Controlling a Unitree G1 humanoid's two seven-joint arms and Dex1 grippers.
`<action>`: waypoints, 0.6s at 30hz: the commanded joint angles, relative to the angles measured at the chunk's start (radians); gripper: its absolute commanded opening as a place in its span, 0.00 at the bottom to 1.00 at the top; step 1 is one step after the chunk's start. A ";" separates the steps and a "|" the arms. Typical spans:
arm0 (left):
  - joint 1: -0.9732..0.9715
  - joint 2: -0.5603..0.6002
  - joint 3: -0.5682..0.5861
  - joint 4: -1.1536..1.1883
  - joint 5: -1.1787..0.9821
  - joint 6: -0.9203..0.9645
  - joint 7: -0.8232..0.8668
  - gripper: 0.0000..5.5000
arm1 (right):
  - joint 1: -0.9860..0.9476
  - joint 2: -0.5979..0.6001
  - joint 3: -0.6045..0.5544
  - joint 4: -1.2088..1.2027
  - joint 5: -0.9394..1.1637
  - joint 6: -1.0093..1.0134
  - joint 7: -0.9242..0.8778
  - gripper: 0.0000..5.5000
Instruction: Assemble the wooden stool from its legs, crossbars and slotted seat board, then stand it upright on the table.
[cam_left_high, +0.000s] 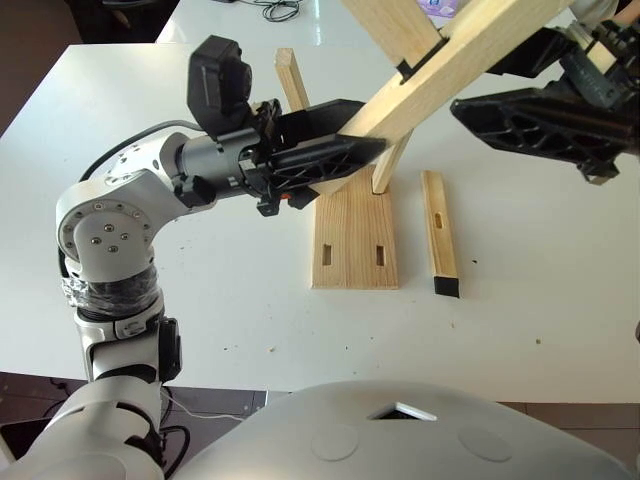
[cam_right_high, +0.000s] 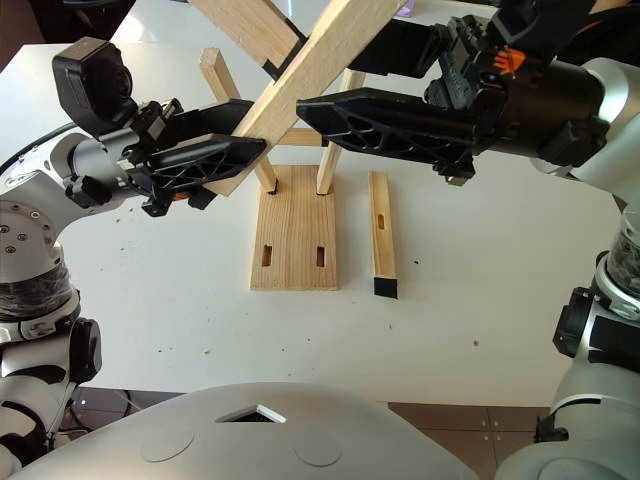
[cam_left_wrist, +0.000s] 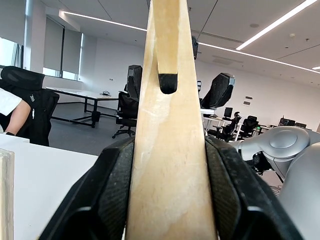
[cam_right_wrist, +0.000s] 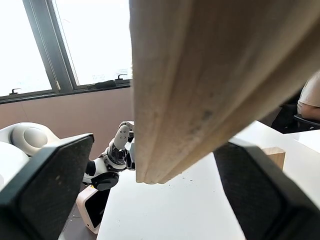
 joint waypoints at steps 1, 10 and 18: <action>0.015 0.011 -0.016 -0.020 0.014 -0.017 -0.018 0.37 | -0.033 0.000 0.013 0.009 0.000 0.012 -0.005 0.74; 0.040 0.033 -0.033 -0.015 0.056 -0.037 -0.052 0.37 | -0.039 -0.021 0.026 0.012 -0.022 0.039 0.048 0.48; 0.028 0.041 -0.033 0.014 0.107 -0.058 -0.068 0.37 | -0.009 -0.047 0.023 0.004 -0.091 0.054 0.111 0.37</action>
